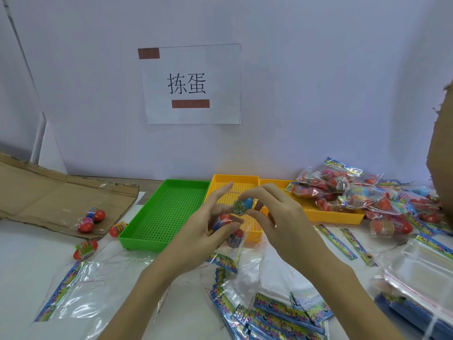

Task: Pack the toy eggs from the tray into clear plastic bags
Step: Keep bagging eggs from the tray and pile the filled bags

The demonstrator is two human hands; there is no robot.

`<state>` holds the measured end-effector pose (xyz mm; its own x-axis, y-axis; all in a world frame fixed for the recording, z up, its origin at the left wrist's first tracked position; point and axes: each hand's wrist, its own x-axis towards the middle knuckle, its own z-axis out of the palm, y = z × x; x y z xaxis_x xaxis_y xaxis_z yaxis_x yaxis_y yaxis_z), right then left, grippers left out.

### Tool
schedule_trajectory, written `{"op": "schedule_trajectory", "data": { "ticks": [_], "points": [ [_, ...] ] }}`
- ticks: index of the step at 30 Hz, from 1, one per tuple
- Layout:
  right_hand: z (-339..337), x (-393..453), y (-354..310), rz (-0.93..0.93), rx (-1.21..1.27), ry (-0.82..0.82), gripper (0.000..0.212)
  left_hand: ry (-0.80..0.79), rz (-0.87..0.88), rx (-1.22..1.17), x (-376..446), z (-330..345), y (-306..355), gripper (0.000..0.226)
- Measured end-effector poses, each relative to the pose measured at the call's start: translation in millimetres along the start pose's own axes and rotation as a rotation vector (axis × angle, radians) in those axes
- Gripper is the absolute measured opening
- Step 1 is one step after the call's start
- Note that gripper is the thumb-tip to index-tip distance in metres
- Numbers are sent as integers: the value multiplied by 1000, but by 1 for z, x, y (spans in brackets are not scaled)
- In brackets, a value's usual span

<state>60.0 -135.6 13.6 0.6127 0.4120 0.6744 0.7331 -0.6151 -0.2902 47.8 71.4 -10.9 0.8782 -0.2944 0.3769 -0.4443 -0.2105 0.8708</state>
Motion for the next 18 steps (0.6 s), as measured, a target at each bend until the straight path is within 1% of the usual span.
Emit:
{"op": "schedule_trajectory", "data": {
  "ticks": [4,9,10,12,15,18],
  "points": [
    [-4,-1,5,35,64,-146,20,-25,14,28,0,1,1,70],
    [-2,-4,2,63,155,-208,22,-30,36,37,0,1,2,61],
    [-1,-4,1,68,164,-214,25,-19,38,42,0,0,2,59],
    [0,-5,1,70,148,-232,35,14,20,37,0,0,2,57],
    [1,-4,3,68,93,-277,46,66,-32,-35,1,0,1,56],
    [3,-3,2,61,48,-297,44,97,-80,-134,1,0,0,56]
  ]
}}
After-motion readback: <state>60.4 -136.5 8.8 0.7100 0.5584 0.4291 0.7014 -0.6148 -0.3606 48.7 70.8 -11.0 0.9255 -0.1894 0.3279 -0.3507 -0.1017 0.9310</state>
